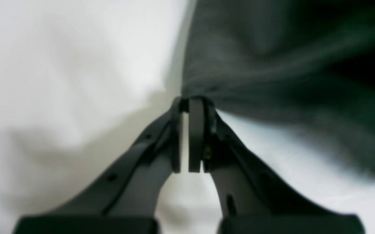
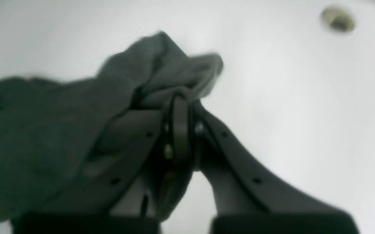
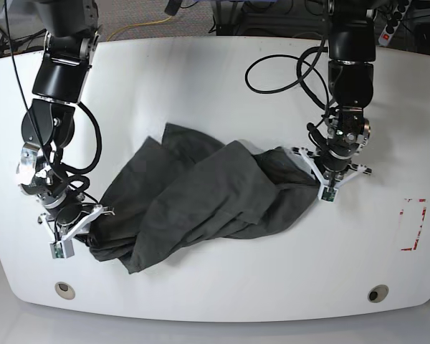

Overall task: Fold the T-shirt properly
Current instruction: 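Lift the shirt with both grippers and shake it out above the table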

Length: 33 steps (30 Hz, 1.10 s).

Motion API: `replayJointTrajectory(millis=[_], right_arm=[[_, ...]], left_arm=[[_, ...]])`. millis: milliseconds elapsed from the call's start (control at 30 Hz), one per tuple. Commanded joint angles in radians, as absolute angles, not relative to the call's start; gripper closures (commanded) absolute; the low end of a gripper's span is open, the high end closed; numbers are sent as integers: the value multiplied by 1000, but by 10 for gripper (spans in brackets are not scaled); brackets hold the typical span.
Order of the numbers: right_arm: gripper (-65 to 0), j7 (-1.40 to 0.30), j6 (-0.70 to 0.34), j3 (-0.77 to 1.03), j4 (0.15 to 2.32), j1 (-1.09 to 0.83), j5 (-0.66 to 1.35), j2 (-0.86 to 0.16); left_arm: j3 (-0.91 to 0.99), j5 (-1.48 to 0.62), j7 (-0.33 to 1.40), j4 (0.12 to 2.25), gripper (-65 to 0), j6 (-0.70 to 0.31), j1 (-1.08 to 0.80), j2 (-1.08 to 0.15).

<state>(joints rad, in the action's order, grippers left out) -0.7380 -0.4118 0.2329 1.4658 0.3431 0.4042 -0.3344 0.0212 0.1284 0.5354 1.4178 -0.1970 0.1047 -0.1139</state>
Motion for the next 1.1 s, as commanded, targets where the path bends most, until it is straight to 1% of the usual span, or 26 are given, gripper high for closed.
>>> replayJointTrajectory(millis=[0, 200, 400, 533, 800, 867, 900, 967, 1000, 1067], right_arm=[[0, -710, -415, 236, 1509, 377, 423, -366], [0, -734, -415, 234, 1514, 456, 420, -394], [0, -734, -415, 232, 1435, 595, 423, -420], [0, -734, -415, 171, 1391, 699, 417, -427], [0, -734, -415, 47, 1376, 881, 417, -449], [0, -734, -415, 27, 1376, 898, 415, -449], [0, -734, -415, 22, 1376, 898, 415, -449], [0, -734, -415, 21, 1376, 895, 415, -446], [0, -734, -415, 19, 1376, 894, 415, -446], [0, -734, -415, 22, 1376, 877, 415, -446]], left_arm=[[22, 125, 536, 1529, 0, -189, 116, -127], [41, 125, 624, 1707, 0, -189, 94, -180], [102, 125, 708, 1836, 0, -191, 133, -217], [110, 125, 765, 1877, 0, -191, 194, -252], [108, 119, 891, 1911, 0, -196, 354, -314], [107, 119, 894, 1913, 0, -232, 361, -311], [107, 119, 894, 1916, -6, -268, 358, -308], [105, 119, 895, 1916, -50, -318, 343, -291], [111, 119, 895, 1916, -78, -334, 326, -274], [113, 119, 895, 1916, -164, -361, 288, -229]])
